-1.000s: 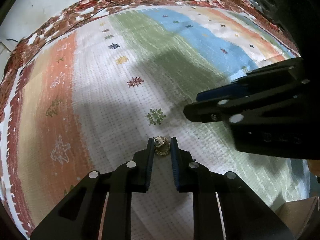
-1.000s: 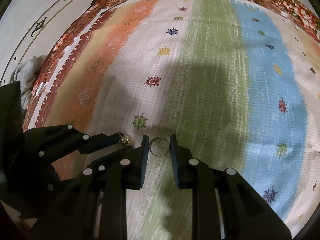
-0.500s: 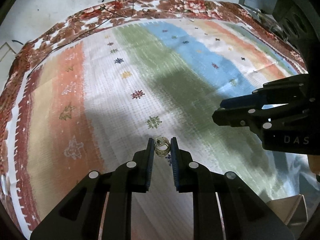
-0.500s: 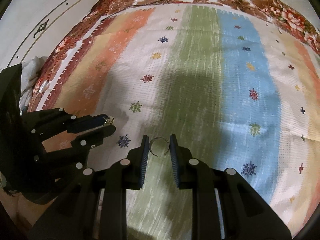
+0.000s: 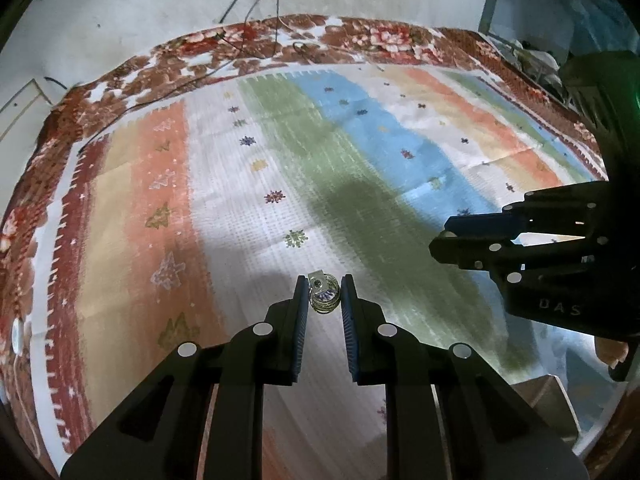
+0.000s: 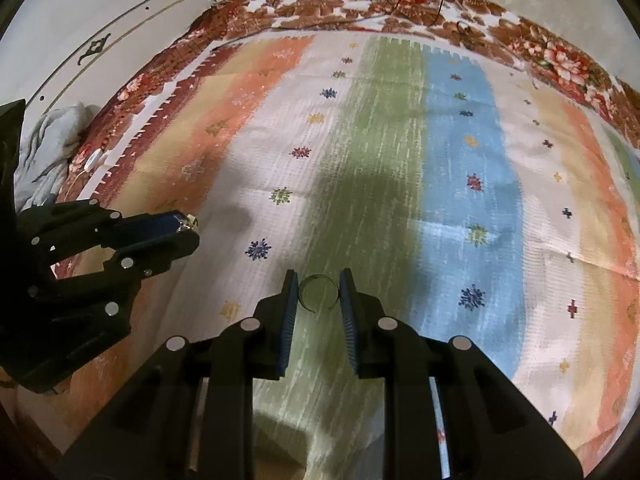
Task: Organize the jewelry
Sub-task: 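Carry the gold charm with the left tool while the right tool carries the ring into the tin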
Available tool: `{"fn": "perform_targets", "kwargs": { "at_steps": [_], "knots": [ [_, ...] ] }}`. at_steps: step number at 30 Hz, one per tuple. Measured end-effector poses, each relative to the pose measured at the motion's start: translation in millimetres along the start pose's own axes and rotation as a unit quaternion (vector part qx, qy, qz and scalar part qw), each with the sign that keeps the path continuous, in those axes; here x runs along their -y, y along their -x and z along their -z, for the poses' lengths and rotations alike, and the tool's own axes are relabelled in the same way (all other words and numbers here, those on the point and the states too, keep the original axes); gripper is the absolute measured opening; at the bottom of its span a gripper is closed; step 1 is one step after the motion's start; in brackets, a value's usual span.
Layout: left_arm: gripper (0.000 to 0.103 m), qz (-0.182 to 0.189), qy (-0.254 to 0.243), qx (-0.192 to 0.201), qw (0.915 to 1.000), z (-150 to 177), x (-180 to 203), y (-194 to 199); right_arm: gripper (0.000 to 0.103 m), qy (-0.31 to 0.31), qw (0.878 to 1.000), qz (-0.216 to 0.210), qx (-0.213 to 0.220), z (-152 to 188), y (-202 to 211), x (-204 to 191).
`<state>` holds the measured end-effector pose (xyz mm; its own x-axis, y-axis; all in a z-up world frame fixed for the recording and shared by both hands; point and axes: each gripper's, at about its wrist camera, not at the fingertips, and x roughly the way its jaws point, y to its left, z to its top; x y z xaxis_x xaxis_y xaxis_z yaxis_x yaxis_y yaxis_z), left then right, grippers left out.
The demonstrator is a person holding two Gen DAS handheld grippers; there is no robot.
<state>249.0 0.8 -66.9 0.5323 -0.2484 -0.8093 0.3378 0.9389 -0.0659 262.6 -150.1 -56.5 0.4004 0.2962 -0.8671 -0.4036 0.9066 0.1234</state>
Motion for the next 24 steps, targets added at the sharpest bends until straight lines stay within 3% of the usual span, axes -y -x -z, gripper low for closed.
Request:
{"fn": "perform_targets", "kwargs": {
  "at_steps": [12,24],
  "knots": [
    [0.016,-0.001,0.02,0.031,0.9993,22,19,46,0.023,0.01,0.999,0.007,0.035,31,38,-17],
    [0.016,0.014,0.029,0.053,0.9981,53,43,86,0.023,0.009,0.997,-0.018,0.07,75,86,-34]
  ]
}}
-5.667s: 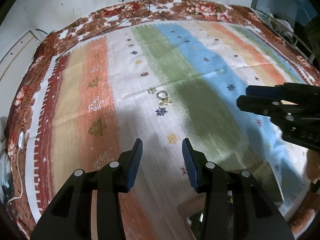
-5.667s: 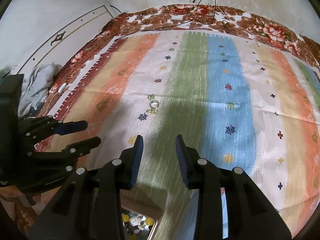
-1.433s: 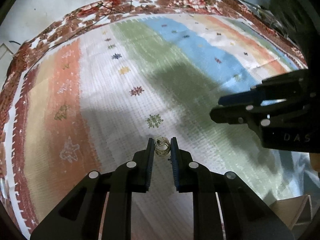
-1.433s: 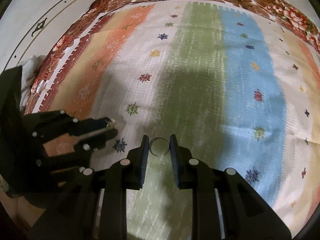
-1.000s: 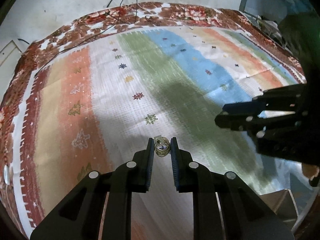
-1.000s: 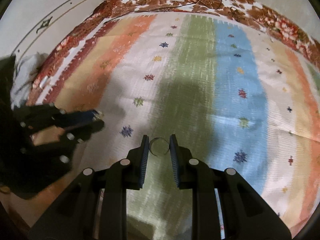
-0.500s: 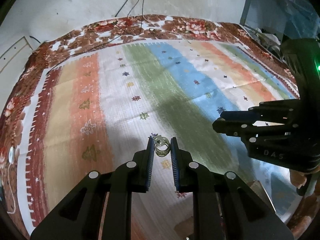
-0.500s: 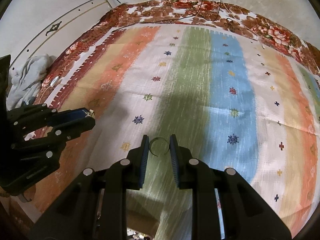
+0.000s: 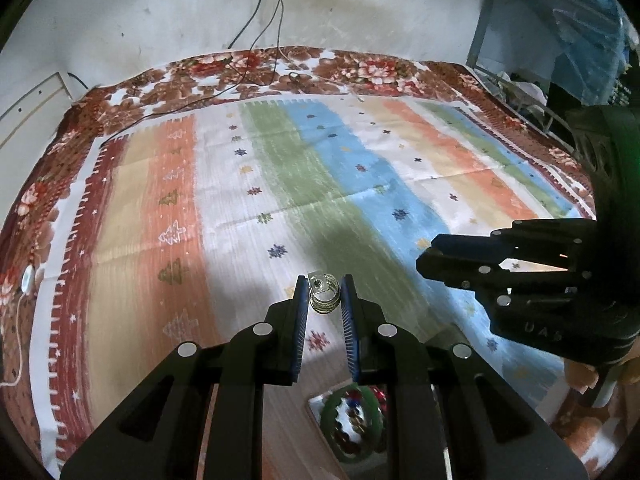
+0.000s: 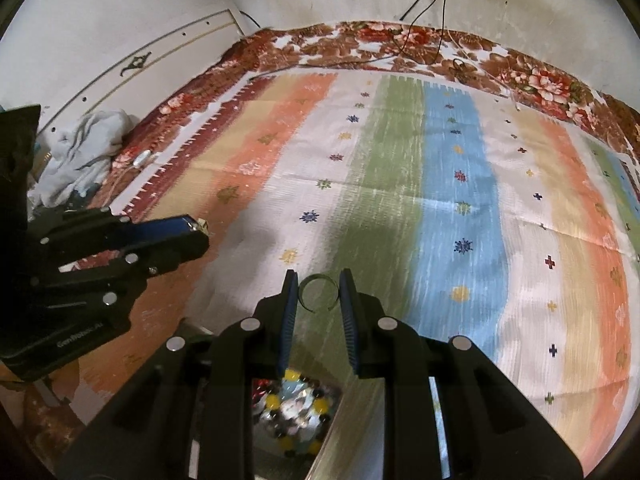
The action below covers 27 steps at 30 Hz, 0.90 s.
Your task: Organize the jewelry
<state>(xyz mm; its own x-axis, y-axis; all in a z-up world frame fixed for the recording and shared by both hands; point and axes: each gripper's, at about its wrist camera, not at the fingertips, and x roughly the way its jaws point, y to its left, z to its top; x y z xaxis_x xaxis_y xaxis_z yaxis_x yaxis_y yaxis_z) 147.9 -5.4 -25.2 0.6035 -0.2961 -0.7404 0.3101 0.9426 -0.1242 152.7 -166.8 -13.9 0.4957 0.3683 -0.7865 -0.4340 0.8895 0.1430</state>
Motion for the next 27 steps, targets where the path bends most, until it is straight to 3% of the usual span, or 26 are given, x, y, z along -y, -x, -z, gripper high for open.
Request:
{"fn": "perform_targets", "kwargs": {
  "at_steps": [8,20,24,27],
  "knots": [
    [0.016,0.012,-0.001,0.007,0.9999,25,12,23,0.023,0.002,1.0,-0.009,0.007,26,20,-7],
    [0.016,0.026,-0.025,-0.013,0.9993,60,35,32,0.023,0.008,0.999,-0.033,-0.003,60,32,-23],
    [0.034,0.021,-0.029,-0.013,0.9993,67,36,37,0.041,-0.003,1.0,-0.015,0.01,66,41,-14],
    [0.045,0.014,-0.026,-0.009,0.9995,72,34,43,0.042,-0.008,1.0,-0.008,0.019,72,48,-9]
  ]
}}
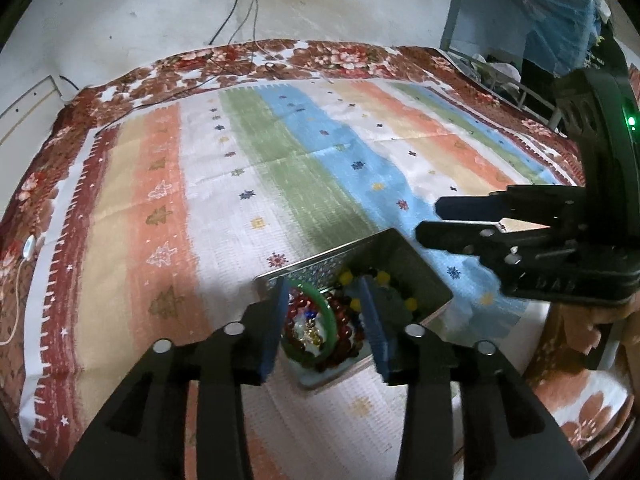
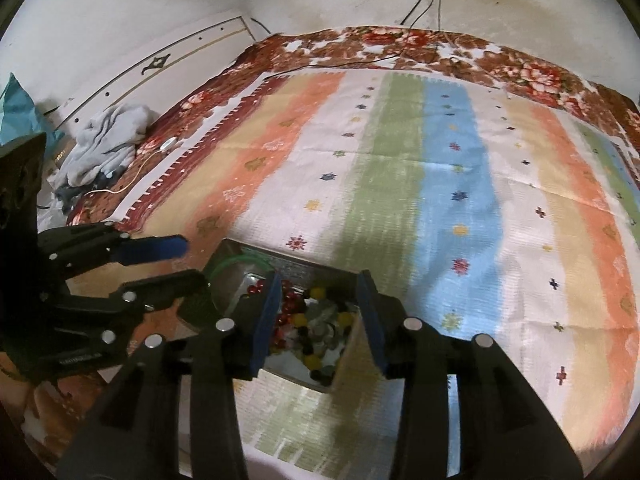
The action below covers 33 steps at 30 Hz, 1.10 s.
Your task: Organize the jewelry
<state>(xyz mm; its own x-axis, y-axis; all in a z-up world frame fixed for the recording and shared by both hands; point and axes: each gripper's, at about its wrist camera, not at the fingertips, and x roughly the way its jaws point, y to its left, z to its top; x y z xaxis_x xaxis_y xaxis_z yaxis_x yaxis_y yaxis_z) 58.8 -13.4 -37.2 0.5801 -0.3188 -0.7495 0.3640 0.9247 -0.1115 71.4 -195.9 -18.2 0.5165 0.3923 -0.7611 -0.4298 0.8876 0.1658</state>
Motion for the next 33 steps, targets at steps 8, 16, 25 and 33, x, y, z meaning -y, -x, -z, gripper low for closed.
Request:
{"fn": "perform_targets", "kwargs": {
  "at_steps": [8,16,25,33],
  "knots": [
    [0.085,-0.004,-0.004,0.024,0.9997,9,1,15,0.064,0.014,1.0,0.002,0.025,12,16,-2],
    [0.097,-0.047,-0.007,0.055,0.9974,10,3,24,0.094,0.023,0.998,-0.006,0.05,22,29,-7],
    [0.097,-0.05,0.007,0.047,0.9976,9,-2,24,0.096,0.015,0.999,-0.008,0.048,26,29,-4],
    [0.097,-0.046,0.008,0.05,0.9977,10,-1,26,0.096,0.015,0.999,-0.008,0.043,25,27,-3]
  ]
}}
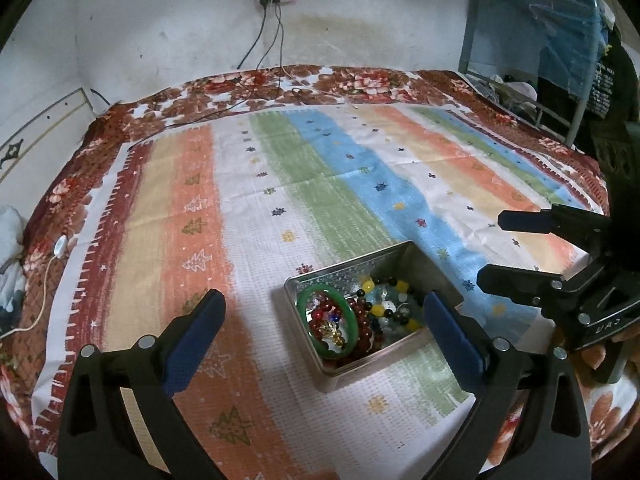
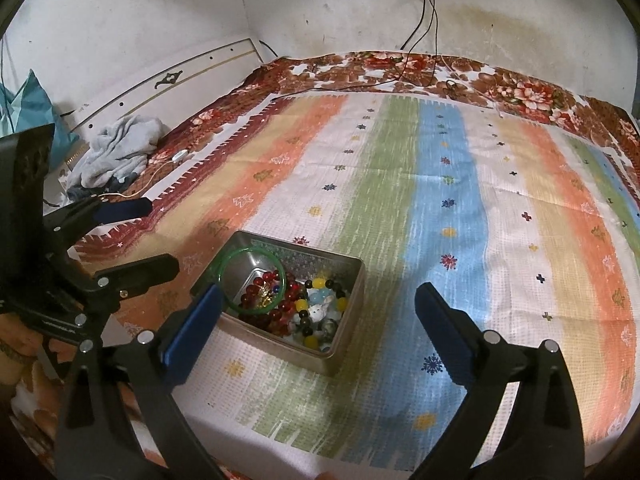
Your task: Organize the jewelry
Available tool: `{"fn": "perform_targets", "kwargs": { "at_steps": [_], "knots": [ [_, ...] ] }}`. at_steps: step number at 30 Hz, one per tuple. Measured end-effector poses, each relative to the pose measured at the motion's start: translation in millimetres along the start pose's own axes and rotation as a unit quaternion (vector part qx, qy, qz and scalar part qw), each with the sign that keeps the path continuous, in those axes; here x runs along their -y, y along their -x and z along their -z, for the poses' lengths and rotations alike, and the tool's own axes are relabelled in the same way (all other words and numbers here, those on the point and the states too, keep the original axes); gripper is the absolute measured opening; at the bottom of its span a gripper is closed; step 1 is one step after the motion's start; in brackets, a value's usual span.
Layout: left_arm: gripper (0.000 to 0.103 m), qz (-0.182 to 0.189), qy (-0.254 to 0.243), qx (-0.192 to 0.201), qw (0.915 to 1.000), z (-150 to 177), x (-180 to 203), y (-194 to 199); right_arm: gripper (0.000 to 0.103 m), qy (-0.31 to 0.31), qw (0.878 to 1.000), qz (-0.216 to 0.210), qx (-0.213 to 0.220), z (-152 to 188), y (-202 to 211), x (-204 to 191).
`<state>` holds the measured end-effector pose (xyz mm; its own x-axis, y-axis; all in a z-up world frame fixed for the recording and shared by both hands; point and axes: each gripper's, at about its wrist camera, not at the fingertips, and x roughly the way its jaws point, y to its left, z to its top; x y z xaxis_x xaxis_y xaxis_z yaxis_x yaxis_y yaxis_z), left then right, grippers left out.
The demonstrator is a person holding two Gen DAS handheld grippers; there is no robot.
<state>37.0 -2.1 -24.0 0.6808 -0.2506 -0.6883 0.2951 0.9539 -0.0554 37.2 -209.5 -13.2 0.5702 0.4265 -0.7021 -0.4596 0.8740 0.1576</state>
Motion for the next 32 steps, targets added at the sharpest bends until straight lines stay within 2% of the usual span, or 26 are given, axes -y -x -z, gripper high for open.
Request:
{"fn": "perform_targets", "kwargs": {
  "at_steps": [7,24,32],
  "knots": [
    [0.097,0.019,0.006,0.014,0.9997,-0.3,-0.5,4.5,0.096,0.005,1.0,-0.001,-0.006,0.4,-2.8,-1.8],
    [0.097,0.002,0.002,0.019,0.9998,1.2,3.3,3.7,0.096,0.006,1.0,-0.005,-0.008,1.8,-4.3,-4.8],
    [0.097,0.003,0.004,0.008,1.0,0.6,1.5,1.0,0.096,0.007,1.0,-0.006,-0.008,1.9,-3.7,-6.2]
  ]
}}
